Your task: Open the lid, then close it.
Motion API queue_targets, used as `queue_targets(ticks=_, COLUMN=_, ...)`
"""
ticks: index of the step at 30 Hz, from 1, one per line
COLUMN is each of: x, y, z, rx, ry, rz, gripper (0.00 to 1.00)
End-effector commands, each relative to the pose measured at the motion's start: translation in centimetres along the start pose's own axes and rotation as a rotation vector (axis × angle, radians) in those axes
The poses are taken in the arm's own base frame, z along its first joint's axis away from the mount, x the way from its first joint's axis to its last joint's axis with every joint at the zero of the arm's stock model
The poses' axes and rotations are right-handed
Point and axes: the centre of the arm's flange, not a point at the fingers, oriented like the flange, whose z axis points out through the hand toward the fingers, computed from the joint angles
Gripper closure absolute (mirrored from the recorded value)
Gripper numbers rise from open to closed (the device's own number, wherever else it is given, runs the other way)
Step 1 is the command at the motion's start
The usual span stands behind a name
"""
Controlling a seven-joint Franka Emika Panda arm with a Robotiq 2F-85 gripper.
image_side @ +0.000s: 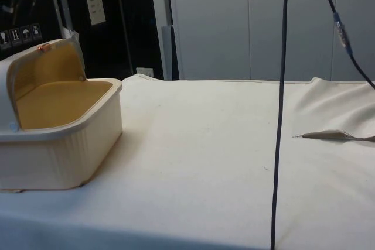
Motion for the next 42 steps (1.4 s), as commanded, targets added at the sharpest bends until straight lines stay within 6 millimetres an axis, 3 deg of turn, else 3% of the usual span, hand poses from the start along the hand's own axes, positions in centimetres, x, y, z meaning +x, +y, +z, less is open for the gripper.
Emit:
queue_targets(ticks=1, x=0.0, y=0.0, z=0.1, rx=-0.001, ry=0.0, rz=0.001, gripper=0.38)
queue_targets(ticks=14, x=-0.3, y=-0.2, z=0.3, rx=0.0, ry=-0.005, rz=0.0, gripper=1.0)
queue_targets(ticks=42, x=-3.4, y=-2.1, z=1.1, rx=0.012, ry=0.008, rz=-0.027, gripper=1.0)
